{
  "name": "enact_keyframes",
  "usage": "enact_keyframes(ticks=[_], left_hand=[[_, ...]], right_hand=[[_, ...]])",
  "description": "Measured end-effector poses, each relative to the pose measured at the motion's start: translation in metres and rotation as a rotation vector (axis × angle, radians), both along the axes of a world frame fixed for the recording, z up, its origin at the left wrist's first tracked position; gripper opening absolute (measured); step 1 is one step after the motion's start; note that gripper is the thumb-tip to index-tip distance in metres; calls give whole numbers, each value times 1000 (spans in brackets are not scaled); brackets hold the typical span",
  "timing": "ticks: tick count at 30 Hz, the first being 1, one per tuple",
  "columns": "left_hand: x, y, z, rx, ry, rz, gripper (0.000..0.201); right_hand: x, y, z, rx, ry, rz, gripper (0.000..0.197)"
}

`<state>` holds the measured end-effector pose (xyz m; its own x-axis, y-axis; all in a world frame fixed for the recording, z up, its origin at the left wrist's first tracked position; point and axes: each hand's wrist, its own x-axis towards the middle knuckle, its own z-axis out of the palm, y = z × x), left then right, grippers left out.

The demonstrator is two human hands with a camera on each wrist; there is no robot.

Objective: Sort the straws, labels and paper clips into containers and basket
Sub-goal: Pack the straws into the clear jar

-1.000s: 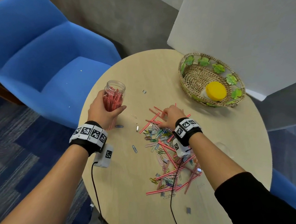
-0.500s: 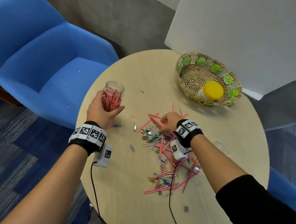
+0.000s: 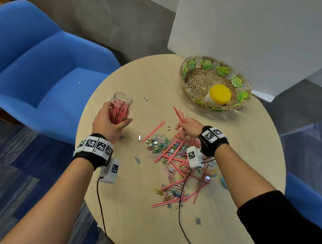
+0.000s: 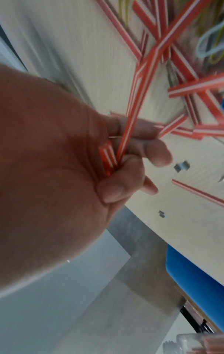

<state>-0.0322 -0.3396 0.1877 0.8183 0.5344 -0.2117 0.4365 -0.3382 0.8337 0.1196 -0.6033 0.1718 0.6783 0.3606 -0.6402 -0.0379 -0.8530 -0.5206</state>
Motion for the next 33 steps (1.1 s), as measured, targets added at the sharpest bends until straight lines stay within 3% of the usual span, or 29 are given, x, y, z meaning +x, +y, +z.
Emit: enact_keyframes(ticks=[3,7,9,11,13,17,21,25,29,31,33], left_hand=[[0,0,0,-28,-7,13,70],[-2,3,-3,-40,-16,20,68],[-4,5,-5,-32,-18,24,68],[-5,8,-7,-17,-24,32,69],[-6,9,-9,-20,-25,37,70],[-7,9,-9,-26,-30,38,67],[-8,9,-9,-26,-25,42,66],[-6,6,-9,-23,-23,22,70],[-1,-5,-11,0,-47,-34,69],[3,-11,-13,8,-46,-65,69],[9,-18,-14,15,-37,-95,72]], right_hand=[[-3,17,6,13,-37,22,25],[-28,35,12,-176,-166,545,22],[-38,33,9,-232,-208,718,14],[-47,31,3,-282,-239,841,25],[-51,33,-1,-325,-308,899,29],[-55,34,-3,-290,-391,938,14],[-51,23,5,-267,-312,769,18],[-31,-1,20,-181,-247,284,26],[14,-66,19,-341,-280,-227,26],[19,-102,13,-472,-204,-325,33],[7,-117,11,-555,-143,-292,33]])
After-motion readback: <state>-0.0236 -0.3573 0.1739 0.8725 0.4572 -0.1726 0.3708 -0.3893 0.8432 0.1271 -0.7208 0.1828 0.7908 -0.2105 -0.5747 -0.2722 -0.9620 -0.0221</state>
